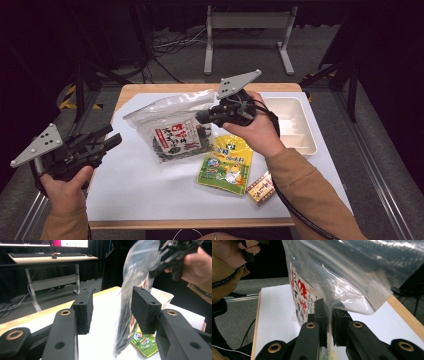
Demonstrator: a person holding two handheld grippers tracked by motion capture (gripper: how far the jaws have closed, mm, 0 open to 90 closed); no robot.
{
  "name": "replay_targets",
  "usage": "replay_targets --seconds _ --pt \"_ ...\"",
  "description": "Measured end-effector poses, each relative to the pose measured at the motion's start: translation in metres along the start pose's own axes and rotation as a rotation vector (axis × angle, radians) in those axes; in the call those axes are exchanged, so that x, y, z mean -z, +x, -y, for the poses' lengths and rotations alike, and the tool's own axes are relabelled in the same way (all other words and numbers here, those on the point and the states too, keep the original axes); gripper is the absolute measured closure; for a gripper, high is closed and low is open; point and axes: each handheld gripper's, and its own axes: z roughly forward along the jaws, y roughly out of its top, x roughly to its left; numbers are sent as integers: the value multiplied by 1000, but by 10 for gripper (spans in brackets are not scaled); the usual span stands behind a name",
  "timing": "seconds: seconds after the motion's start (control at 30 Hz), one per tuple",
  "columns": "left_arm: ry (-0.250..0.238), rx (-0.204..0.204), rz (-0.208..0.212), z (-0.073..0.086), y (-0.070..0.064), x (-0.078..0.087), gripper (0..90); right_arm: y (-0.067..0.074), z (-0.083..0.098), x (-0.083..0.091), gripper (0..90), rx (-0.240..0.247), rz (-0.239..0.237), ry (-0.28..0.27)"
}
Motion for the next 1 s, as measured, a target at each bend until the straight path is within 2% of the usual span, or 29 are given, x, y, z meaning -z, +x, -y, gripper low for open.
replay_targets --seconds 0.17,0.2,0.23,0.53,0.83,1.0 --pt "27 -10 -3 7 5 -10 507 -6 4 17 839 -13 41 -6" --pt "34 -7 0 9 6 -13 497 -10 7 26 838 -22 62 -11" --pt "37 -9 0 10 7 -14 497 -10 7 26 838 -22 62 -11" --pt "93 14 0 22 17 -29 466 -21 17 60 838 -56 142 -24" --pt "124 17 -7 29 23 -36 433 -34 32 94 839 -94 230 -22" --pt "139 17 -8 33 25 -39 403 -38 37 107 838 -108 262 -28"
